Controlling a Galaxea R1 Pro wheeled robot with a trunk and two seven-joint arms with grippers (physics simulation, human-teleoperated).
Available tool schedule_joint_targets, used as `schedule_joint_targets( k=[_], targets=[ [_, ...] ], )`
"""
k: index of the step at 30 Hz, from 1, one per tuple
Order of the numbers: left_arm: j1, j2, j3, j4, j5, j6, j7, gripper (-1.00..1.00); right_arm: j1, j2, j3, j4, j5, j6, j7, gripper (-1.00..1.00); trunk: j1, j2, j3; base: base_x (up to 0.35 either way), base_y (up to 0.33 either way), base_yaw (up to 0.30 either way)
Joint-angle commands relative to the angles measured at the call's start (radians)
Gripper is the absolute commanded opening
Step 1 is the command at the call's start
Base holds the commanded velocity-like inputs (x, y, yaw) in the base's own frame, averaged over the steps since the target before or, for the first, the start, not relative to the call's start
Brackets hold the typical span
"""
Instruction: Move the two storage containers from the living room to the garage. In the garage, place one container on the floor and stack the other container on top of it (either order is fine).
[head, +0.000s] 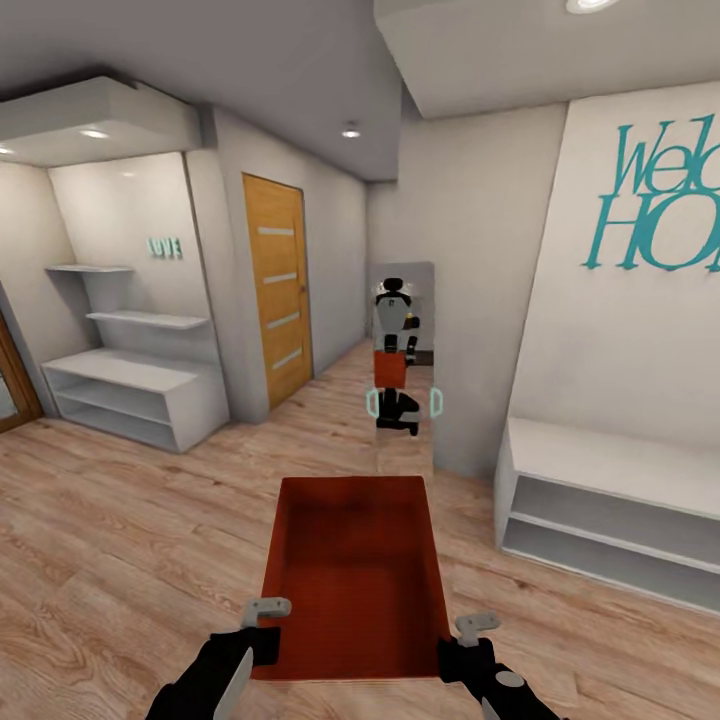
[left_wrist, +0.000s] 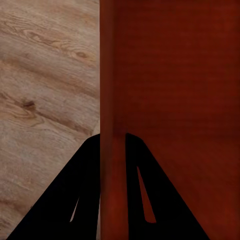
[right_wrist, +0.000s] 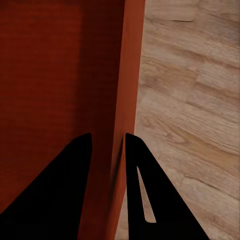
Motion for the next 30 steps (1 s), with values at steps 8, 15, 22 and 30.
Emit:
schedule_joint_targets(
  k=[8,15,22,30],
  targets=[
    [-0.001,-0.002,0.021,-0.003,-0.02,0.007,0.005,-1.0,0.001,0.0,0.024,0.002,0.006,-0.004,0.001,-1.0,0.001,-0.001,0.0,0.326,0.003,0.0],
    [-0.001,-0.002,0.021,-0.003,-0.02,0.007,0.005,-1.0,0.001,0.0,0.024,0.002,0.006,-0.004,0.001,-1.0,0.001,-0.001,0.0,0.326,0.048,0.0],
    [-0.001,-0.002,0.021,-0.003,-0.02,0.007,0.005,-1.0,0.001,0.0,0.024,0.002,0.006,-0.004,0.0,-1.0,0.001,-0.001,0.0,0.326,0.103,0.0],
    [-0.001,-0.002,0.021,-0.003,-0.02,0.007,0.005,-1.0,0.001,0.0,0.024,0.002,0.006,-0.004,0.001,-1.0,0.001,-0.001,0.0,0.326,0.103,0.0]
  ],
)
